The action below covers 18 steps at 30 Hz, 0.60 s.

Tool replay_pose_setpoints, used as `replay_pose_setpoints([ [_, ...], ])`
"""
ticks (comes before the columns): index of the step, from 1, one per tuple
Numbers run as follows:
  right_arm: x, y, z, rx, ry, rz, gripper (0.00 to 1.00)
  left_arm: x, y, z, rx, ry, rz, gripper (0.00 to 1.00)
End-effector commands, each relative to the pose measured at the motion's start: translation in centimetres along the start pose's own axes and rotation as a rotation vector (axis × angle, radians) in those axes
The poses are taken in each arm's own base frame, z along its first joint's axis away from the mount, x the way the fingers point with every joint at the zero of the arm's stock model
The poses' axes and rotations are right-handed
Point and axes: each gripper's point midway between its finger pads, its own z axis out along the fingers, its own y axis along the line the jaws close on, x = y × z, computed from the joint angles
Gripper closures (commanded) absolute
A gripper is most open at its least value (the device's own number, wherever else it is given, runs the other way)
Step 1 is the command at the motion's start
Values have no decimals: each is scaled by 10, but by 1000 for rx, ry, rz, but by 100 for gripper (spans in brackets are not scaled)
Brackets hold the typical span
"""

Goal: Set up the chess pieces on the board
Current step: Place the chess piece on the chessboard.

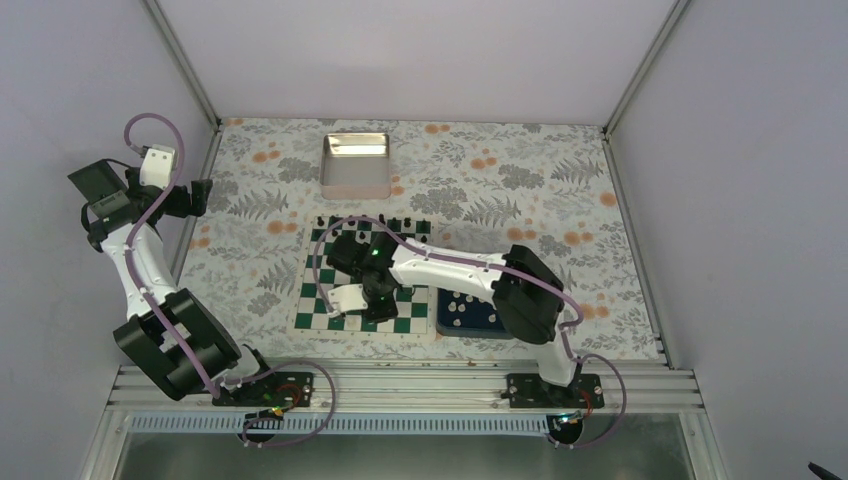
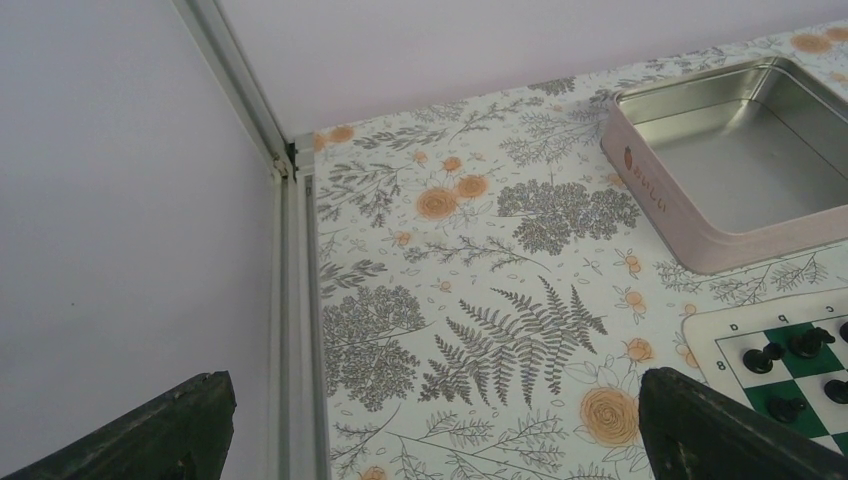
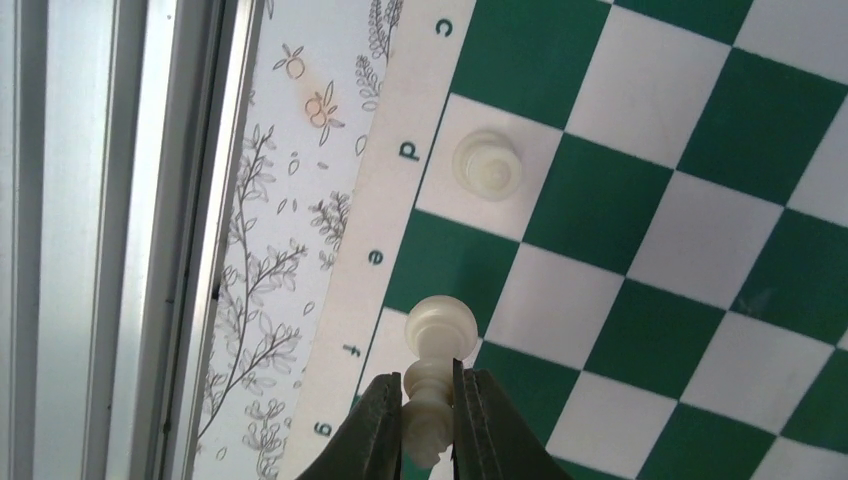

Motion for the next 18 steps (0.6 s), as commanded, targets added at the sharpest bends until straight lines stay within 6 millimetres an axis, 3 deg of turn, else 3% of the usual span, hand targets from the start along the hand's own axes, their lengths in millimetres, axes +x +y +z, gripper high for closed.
replay_pose_setpoints([
  [1, -20, 1, 12, -23, -43, -37, 92, 1, -5, 3, 27, -16, 14, 0],
  [18, -10, -1, 37, -46, 27, -43, 91, -2, -3, 2, 24, -15, 30, 0],
])
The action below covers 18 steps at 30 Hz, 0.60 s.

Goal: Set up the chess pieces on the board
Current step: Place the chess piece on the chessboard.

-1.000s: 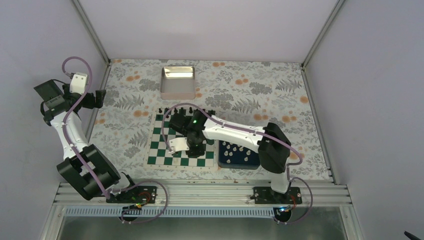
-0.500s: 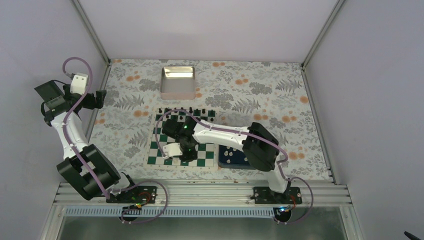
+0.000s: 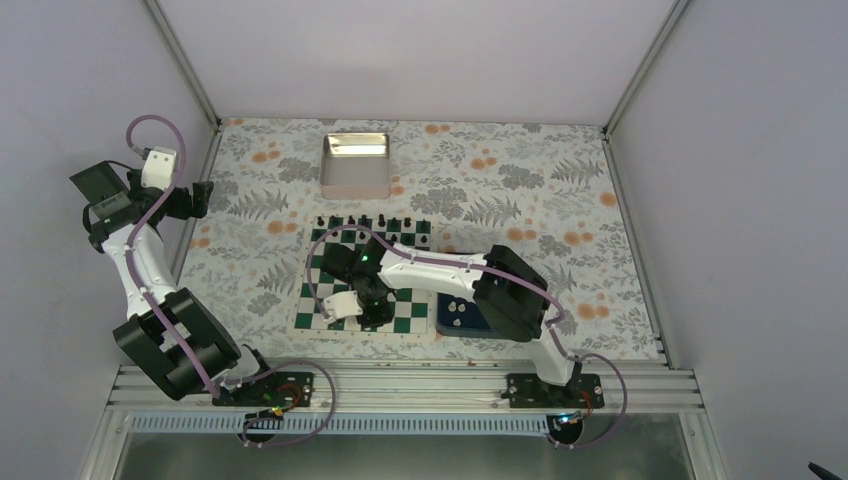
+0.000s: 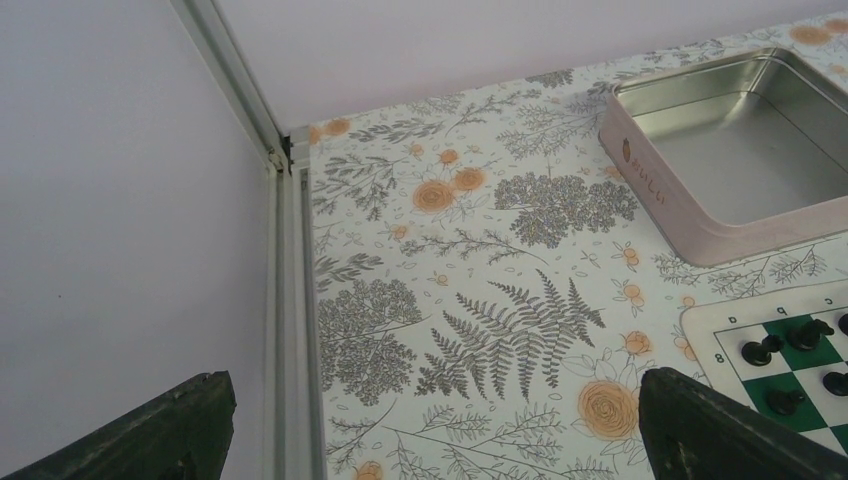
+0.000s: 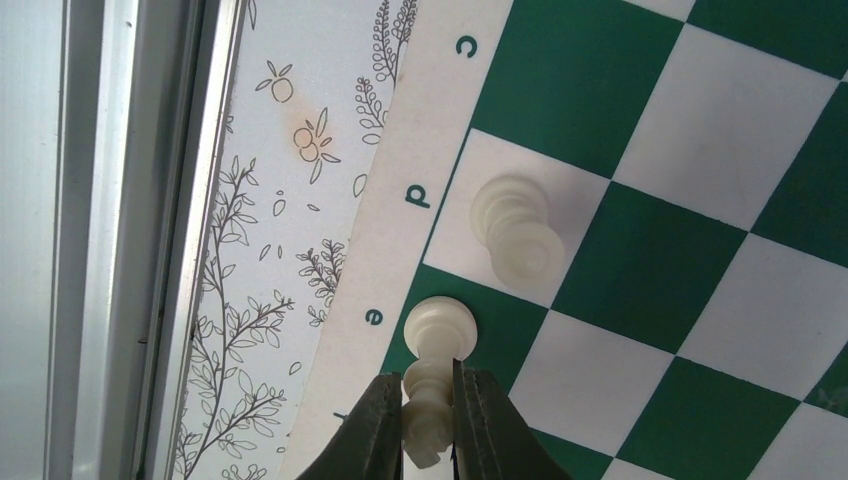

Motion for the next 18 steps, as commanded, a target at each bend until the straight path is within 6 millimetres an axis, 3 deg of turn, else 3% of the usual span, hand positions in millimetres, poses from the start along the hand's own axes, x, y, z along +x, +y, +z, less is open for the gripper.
replay_pose_setpoints([
  [1, -2, -1, 5, 2, 10, -19, 91, -6, -2, 1, 20, -22, 29, 0],
  [18, 0, -5, -3, 17, 8, -10, 92, -7, -2, 1, 19, -20, 29, 0],
])
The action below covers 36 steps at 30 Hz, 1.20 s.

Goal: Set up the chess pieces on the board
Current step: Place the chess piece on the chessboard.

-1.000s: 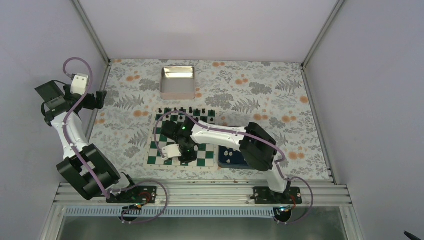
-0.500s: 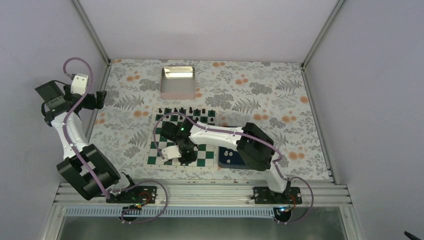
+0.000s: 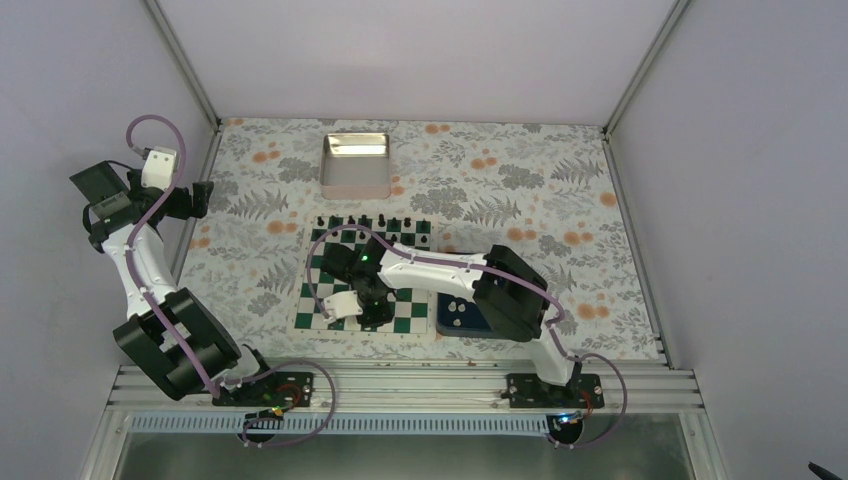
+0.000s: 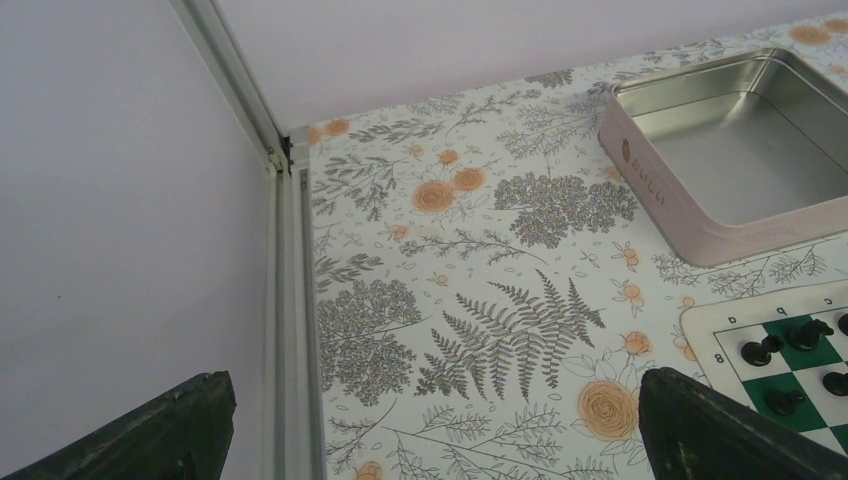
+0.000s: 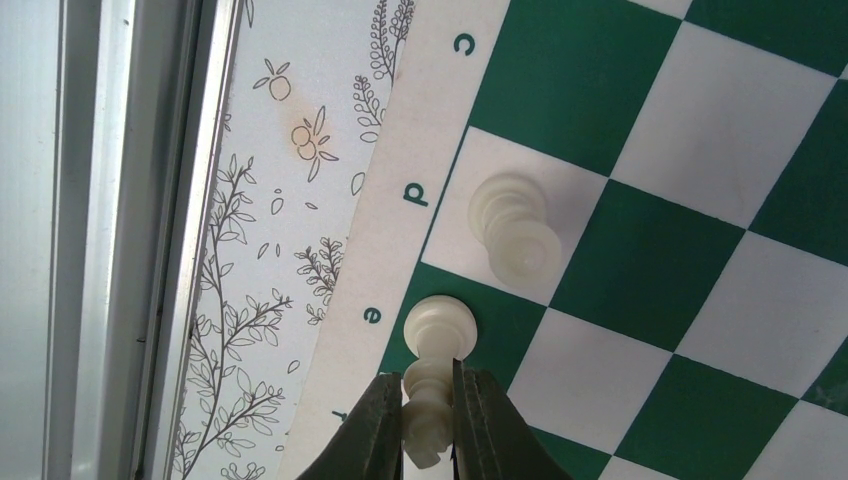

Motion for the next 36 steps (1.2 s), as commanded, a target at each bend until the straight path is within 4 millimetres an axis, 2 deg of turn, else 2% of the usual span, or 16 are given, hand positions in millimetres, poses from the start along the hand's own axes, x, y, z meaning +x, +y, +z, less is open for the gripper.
replay_pose_setpoints([
  [1, 0, -4, -2, 15, 7, -10, 92, -5, -2, 2, 20, -16, 26, 0],
  [10, 2, -5, 3, 8, 16, -6, 90, -7, -8, 8, 14, -6, 53, 0],
  [12, 2, -5, 4, 8, 17, -5, 86, -5, -9, 9, 17, -1, 52, 0],
  [14, 1, -7, 0, 18, 8, -3, 78, -4, -10, 10, 19, 2, 52, 0],
  [17, -4, -8, -11, 32, -20, -5, 59, -5, -11, 11, 22, 0, 53, 0],
  [18, -6, -8, -18, 40, -36, -5, 55, -6, -11, 11, 24, 0, 54, 0],
  [21, -6, -10, -37, 67, -57, 2, 49, -8, -12, 12, 26, -4, 58, 0],
  [24, 2, -12, -58, 90, -68, 25, 47, -10, -14, 12, 29, -5, 58, 0],
  [26, 17, -13, -72, 111, -58, 55, 46, -11, -15, 13, 32, -5, 59, 0],
  [28, 41, -20, -89, 155, -47, 109, 46, -12, -17, 15, 36, -6, 60, 0],
  [33, 125, -40, -122, 243, -24, 323, 45, -13, -22, 19, 39, -6, 61, 0],
  [36, 171, -42, -130, 279, -19, 420, 45, -11, -24, 22, 42, -3, 59, 0],
])
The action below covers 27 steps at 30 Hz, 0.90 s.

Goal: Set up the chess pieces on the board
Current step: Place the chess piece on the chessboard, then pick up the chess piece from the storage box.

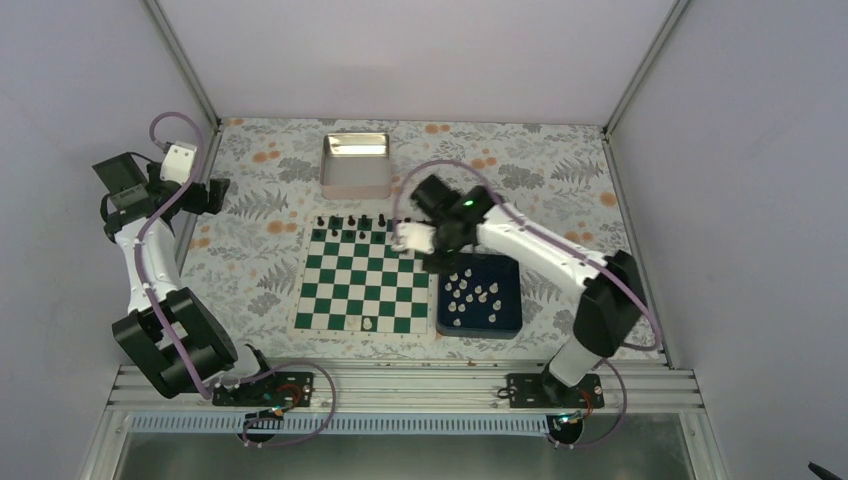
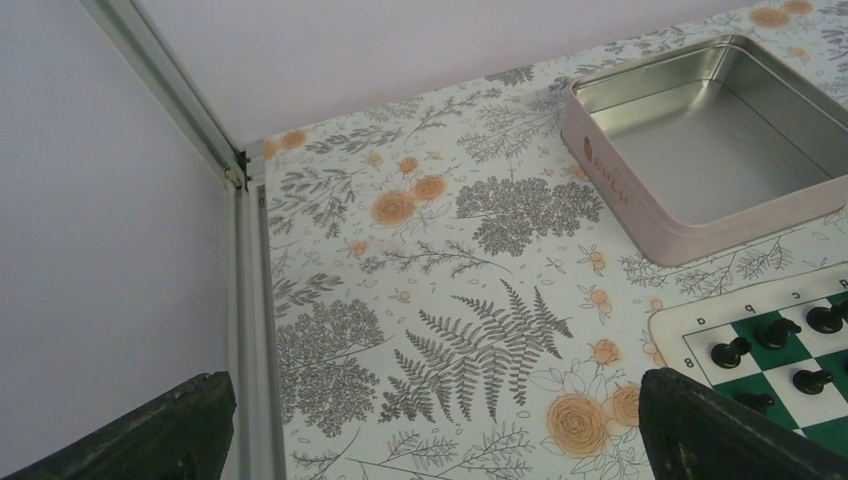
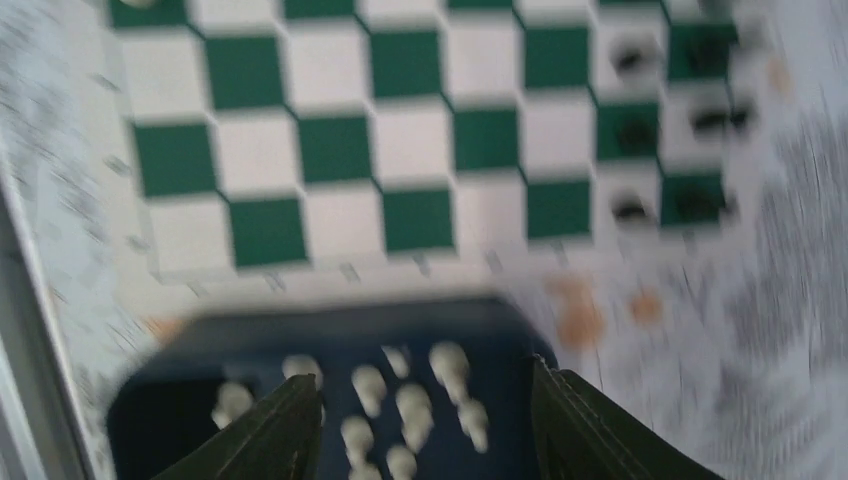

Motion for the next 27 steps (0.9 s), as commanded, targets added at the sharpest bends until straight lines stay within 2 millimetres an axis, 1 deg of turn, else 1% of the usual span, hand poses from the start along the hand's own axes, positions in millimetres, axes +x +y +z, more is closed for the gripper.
replay_pose_setpoints([
  [1, 67, -18, -7, 51, 74, 144, 45, -5, 0, 5, -5, -19, 15, 0],
  [2, 77, -17, -4, 42, 80, 156, 45, -5, 0, 5, -6, -19, 15, 0],
  [3, 90, -11, 4, 23, 99, 163, 45, -6, 0, 5, -7, -21, 15, 0],
  [6, 117, 3, 23, -2, 146, 174, 46, -8, -1, 6, -6, -23, 13, 0],
  [8, 131, 9, 35, -5, 163, 175, 46, -9, -2, 5, -7, -24, 15, 0],
  [10, 141, 10, 41, -7, 166, 185, 46, -11, -1, 5, -9, -25, 17, 0],
  [17, 165, 16, 53, -25, 195, 213, 47, -13, -2, 2, -15, -26, 22, 0],
  [25, 169, 14, 58, -29, 188, 230, 47, -12, -3, 2, -12, -27, 17, 0],
  [27, 171, 16, 60, -39, 194, 234, 50, -12, -3, 3, -13, -26, 20, 0],
])
